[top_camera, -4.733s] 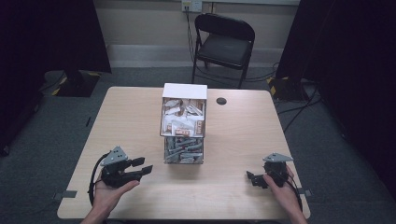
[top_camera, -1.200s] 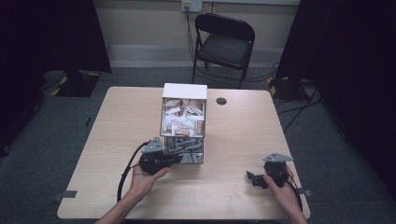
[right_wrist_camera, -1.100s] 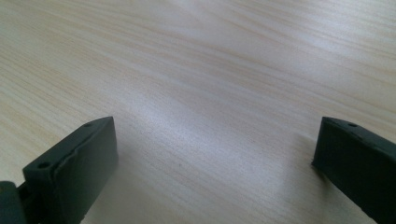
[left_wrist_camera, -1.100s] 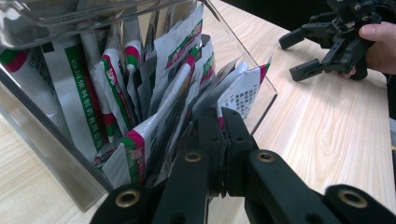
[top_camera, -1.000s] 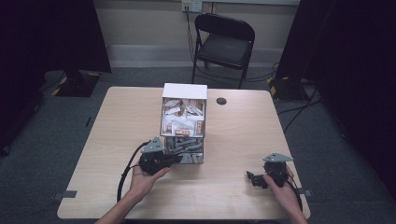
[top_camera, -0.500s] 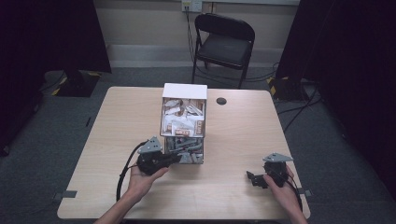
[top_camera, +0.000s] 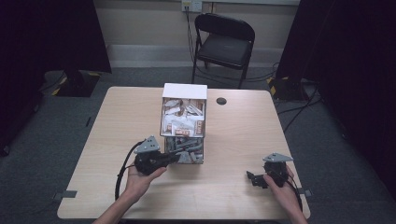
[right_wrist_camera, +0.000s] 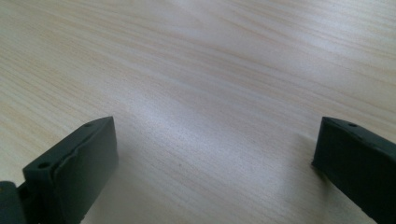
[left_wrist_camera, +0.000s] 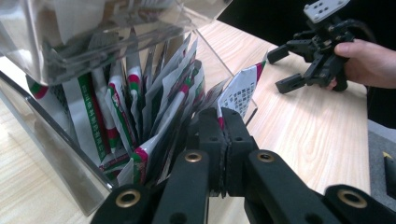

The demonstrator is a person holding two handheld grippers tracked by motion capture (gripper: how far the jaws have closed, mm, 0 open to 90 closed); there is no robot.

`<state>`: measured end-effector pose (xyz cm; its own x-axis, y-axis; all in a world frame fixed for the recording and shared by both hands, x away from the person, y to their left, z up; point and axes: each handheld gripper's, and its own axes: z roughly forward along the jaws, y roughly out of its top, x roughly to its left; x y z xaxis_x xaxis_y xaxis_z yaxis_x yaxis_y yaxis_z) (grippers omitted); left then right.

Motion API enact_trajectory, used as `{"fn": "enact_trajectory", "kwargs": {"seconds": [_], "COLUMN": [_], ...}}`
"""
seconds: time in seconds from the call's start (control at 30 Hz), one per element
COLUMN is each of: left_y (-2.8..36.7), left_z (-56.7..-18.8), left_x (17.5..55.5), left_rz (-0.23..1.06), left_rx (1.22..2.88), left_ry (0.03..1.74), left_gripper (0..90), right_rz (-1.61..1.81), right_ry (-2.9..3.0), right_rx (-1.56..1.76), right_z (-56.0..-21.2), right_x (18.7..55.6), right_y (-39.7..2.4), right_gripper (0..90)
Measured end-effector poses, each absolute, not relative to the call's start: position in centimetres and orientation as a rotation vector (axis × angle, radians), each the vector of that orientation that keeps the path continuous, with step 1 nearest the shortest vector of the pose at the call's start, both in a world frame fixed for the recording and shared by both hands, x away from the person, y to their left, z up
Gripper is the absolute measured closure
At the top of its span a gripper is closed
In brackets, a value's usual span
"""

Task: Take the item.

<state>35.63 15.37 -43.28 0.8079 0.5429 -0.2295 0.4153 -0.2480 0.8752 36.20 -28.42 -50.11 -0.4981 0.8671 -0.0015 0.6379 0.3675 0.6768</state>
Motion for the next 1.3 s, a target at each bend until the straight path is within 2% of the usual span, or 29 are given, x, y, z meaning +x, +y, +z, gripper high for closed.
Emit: {"fn": "enact_trajectory", "kwargs": {"seconds": [1.3], "left_y": [16.4], "left_z": [-41.0], "left_x": [33.9], "left_rz": [0.135], "left_rx": [1.850], "left_ry": [0.679], "left_gripper": [89.6], "right_rz": [0.887], "right_ry": [2.282], "right_rx": [1.312], "right_z": [-50.1], "right_x": [36.4], "right_y": [-28.4], "right_gripper": [0.0]}}
